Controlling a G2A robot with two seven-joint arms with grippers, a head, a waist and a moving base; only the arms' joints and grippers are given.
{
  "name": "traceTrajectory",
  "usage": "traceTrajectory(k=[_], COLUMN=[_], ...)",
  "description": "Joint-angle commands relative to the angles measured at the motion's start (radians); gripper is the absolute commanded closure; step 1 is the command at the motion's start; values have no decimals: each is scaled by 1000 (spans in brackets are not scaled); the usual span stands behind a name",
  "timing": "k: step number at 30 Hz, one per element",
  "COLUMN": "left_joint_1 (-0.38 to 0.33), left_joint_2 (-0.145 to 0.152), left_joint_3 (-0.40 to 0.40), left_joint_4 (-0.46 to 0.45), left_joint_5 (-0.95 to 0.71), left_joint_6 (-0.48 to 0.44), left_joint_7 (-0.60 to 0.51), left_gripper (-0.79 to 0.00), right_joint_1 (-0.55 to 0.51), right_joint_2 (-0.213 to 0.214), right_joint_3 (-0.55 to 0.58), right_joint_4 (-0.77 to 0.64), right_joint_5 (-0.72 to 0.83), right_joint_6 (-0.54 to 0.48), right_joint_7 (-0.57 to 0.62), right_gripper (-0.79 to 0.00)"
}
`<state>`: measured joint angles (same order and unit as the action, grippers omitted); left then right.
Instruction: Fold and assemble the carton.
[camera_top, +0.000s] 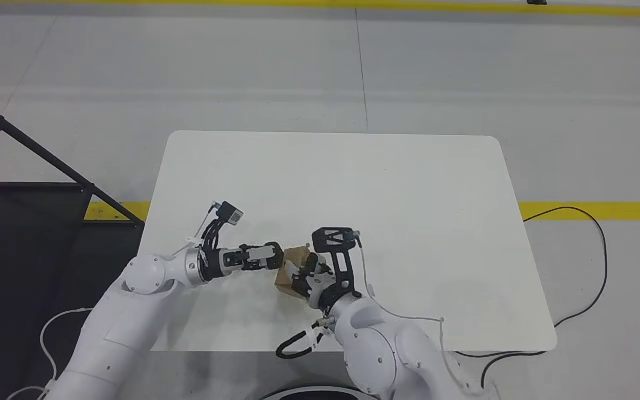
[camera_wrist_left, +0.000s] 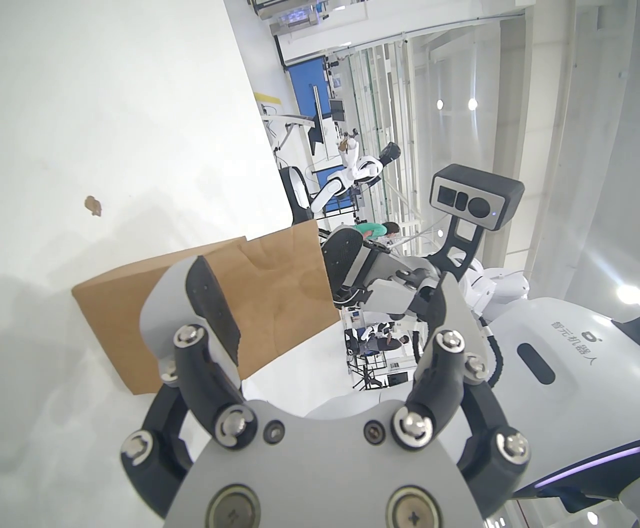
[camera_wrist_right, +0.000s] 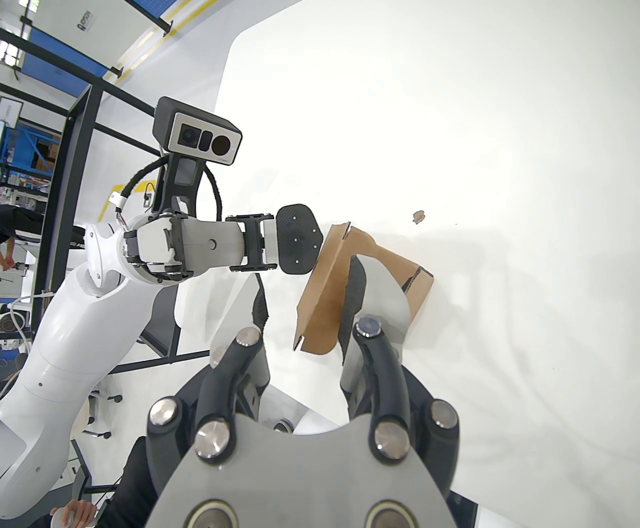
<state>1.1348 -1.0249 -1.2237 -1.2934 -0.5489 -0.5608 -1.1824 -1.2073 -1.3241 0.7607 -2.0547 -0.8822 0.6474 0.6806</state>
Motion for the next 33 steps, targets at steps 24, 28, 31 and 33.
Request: traceTrajectory(k=[24, 28, 31, 33], left_joint_1=[-8, -7, -7, -6], left_joint_2=[-3, -3, -3, -3], left_joint_3=[5, 3, 3, 3], left_joint_4=[7, 7, 6, 5], left_joint_5=[-6, -6, -6, -7], left_joint_6=[-5, -5, -5, -5], left_joint_7=[-8, -9, -9, -10], left_gripper=[-785, -785, -785, -785], right_joint_1=[20, 22, 24, 24], right_joint_2=[-33, -38, -42, -44], right_joint_3=[0, 1, 1, 2], right_joint_4=[38, 41, 44, 45], right_joint_5=[-35, -40, -45, -48], right_joint_6=[32, 33, 35, 37], right_joint_7=[61, 68, 76, 80], right_gripper=[-126, -74, -22, 0])
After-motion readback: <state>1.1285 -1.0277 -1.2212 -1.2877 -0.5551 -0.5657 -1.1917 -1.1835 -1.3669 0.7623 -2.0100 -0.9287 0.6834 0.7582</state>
